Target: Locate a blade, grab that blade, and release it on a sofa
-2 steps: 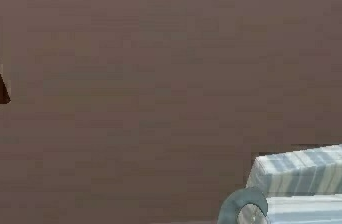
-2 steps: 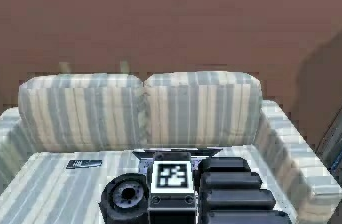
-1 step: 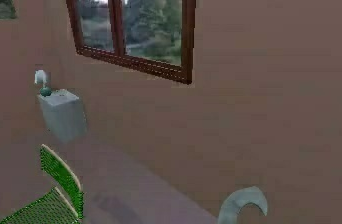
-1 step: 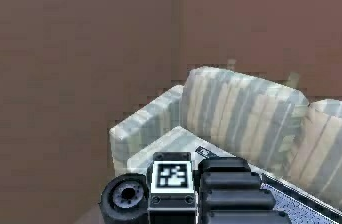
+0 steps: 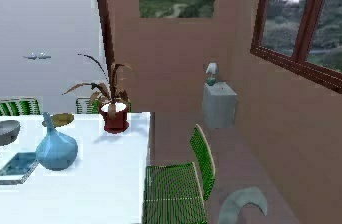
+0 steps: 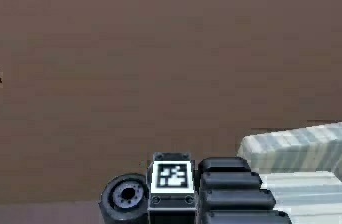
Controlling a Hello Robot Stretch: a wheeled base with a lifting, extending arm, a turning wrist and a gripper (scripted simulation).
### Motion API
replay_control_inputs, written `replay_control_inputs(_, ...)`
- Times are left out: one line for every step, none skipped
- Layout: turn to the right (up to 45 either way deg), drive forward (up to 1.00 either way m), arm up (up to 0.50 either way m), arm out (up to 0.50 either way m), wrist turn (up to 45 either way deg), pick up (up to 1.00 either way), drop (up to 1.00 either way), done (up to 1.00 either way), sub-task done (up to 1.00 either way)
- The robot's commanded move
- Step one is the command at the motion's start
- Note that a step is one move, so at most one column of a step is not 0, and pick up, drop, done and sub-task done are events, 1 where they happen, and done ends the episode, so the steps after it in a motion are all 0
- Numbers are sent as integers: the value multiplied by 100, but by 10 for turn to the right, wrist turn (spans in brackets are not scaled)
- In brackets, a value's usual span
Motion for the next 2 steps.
replay_control_inputs(-90,0,0,0,0,0,0,0,0)
replay_control_inputs(450,0,0,0,0,0,0,0,0)
